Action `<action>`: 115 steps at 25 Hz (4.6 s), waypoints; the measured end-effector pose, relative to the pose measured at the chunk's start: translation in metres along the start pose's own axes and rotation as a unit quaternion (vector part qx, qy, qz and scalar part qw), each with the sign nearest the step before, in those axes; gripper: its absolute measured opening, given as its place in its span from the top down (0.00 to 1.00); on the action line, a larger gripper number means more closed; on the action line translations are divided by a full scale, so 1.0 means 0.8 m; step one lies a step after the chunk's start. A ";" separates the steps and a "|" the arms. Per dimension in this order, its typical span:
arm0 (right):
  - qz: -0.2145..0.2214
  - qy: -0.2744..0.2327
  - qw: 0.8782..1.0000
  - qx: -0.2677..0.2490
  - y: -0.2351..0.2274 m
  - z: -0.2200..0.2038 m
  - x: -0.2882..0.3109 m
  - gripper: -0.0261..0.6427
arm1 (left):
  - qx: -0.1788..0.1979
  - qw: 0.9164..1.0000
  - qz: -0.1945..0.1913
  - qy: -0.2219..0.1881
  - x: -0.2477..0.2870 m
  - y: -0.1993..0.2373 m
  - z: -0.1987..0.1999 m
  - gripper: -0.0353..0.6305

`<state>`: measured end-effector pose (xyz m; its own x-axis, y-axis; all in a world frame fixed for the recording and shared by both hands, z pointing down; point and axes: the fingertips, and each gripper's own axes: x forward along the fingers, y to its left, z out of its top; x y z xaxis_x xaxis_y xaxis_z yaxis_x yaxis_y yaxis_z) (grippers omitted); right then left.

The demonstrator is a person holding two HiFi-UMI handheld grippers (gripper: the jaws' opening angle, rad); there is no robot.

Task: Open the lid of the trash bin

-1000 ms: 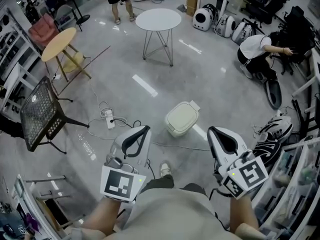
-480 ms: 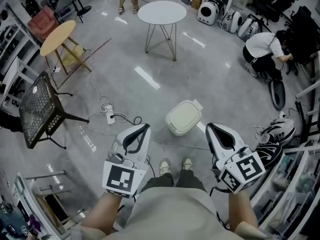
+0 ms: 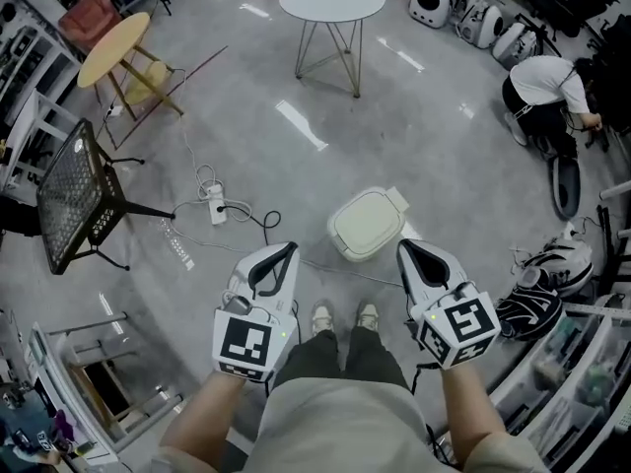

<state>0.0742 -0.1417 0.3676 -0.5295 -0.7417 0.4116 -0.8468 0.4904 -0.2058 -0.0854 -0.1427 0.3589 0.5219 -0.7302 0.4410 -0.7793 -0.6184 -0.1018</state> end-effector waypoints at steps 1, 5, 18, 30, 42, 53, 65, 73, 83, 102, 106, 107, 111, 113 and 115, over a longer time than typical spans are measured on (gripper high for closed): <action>0.004 0.005 1.000 0.005 -0.004 -0.010 0.011 0.96 | -0.003 1.000 0.001 0.006 0.012 0.002 -0.008 0.94; 0.014 0.031 0.999 0.028 -0.021 -0.052 0.057 0.96 | -0.017 0.999 0.006 0.030 0.056 0.008 -0.045 0.94; 0.036 0.127 0.988 0.077 -0.039 -0.238 0.201 0.96 | -0.050 0.992 0.022 0.113 0.148 0.025 -0.233 0.94; 0.025 0.207 0.975 0.081 -0.054 -0.449 0.310 0.96 | -0.111 0.980 0.020 0.162 0.216 0.022 -0.422 0.94; 0.003 0.264 0.957 0.123 -0.060 -0.598 0.373 0.96 | -0.127 0.972 0.011 0.197 0.247 0.007 -0.550 0.94; -0.069 0.284 0.936 0.196 -0.060 -0.649 0.412 0.96 | -0.152 0.967 0.032 0.201 0.240 0.026 -0.584 0.94; -0.117 0.248 0.934 0.230 -0.075 -0.634 0.407 0.96 | -0.157 0.967 0.025 0.200 0.223 0.031 -0.583 0.94; -0.117 0.241 0.934 0.235 -0.078 -0.639 0.413 0.96 | -0.158 0.967 0.017 0.199 0.234 0.026 -0.582 0.94; -0.128 0.264 0.935 0.199 -0.062 -0.607 0.369 0.96 | -0.166 0.966 0.020 0.197 0.210 0.036 -0.536 0.94; -0.086 0.093 0.986 0.107 -0.037 -0.214 0.165 0.96 | -0.099 0.990 0.027 0.092 0.096 0.054 -0.215 0.94; -0.074 0.052 0.992 0.085 -0.012 -0.141 0.110 0.96 | -0.079 0.995 0.022 0.063 0.061 0.046 -0.145 0.94; -0.072 0.041 0.993 0.081 -0.007 -0.122 0.098 0.96 | -0.072 0.996 0.020 0.055 0.053 0.045 -0.128 0.94; -0.065 -0.001 0.996 0.059 0.017 -0.056 0.049 0.96 | -0.042 0.999 0.013 0.025 0.017 0.032 -0.065 0.94; -0.061 -0.022 0.997 0.046 0.027 -0.026 0.027 0.96 | -0.026 1.000 0.009 0.009 0.000 0.024 -0.038 0.94; -0.056 -0.042 0.997 0.033 0.037 0.003 0.006 0.96 | -0.010 1.000 0.005 -0.007 -0.015 0.017 -0.012 0.94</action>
<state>0.0463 -0.1317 0.3617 -0.4311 -0.8275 0.3598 -0.9009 0.3726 -0.2225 -0.1053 -0.1394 0.3607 0.5190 -0.7399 0.4281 -0.7909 -0.6056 -0.0878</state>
